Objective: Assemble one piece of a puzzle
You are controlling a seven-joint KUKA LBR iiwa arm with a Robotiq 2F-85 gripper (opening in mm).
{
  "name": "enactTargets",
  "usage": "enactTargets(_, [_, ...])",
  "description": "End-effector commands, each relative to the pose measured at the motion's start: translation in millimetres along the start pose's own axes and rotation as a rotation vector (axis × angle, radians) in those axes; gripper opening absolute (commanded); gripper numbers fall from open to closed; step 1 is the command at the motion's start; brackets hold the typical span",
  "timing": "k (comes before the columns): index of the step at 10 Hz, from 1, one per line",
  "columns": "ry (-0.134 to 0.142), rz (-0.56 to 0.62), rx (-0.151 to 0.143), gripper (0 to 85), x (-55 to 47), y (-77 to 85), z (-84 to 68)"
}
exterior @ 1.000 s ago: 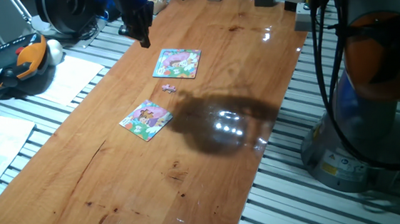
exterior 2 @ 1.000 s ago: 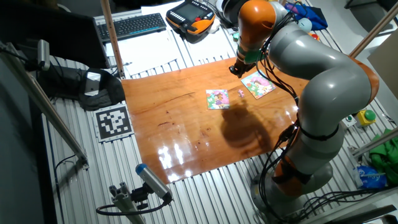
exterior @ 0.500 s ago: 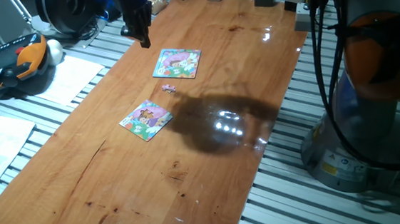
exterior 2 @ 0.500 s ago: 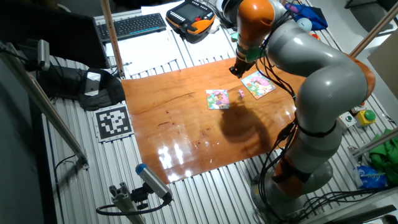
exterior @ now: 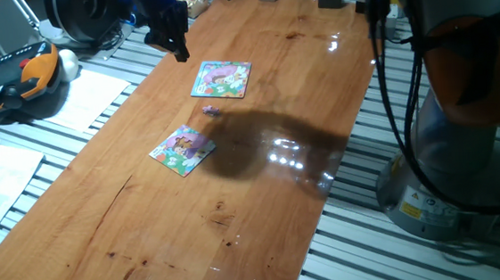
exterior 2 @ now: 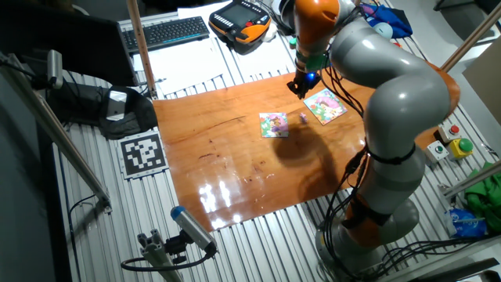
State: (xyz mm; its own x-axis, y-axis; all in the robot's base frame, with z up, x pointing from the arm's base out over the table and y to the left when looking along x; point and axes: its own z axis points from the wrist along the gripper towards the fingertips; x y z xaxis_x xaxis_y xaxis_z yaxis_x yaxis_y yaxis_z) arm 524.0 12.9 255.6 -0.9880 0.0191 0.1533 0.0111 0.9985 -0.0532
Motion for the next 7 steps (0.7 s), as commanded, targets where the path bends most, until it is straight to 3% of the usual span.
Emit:
enactTargets(1, [-0.005, 0.005, -0.008, 17.0, 0.2, 0.2, 0.4])
enactTargets(2, [-0.018, 0.003, -0.014, 17.0, 0.5, 0.2, 1.3])
enactTargets(3, [-0.063, -0.01, -0.013, 0.0, 0.8, -0.1, 1.5])
enactTargets(4, [-0.094, -0.023, -0.008, 0.0, 1.4, 0.0, 1.3])
enactTargets(7, [-0.111, -0.02, -0.009, 0.0, 1.9, 0.3, 1.6])
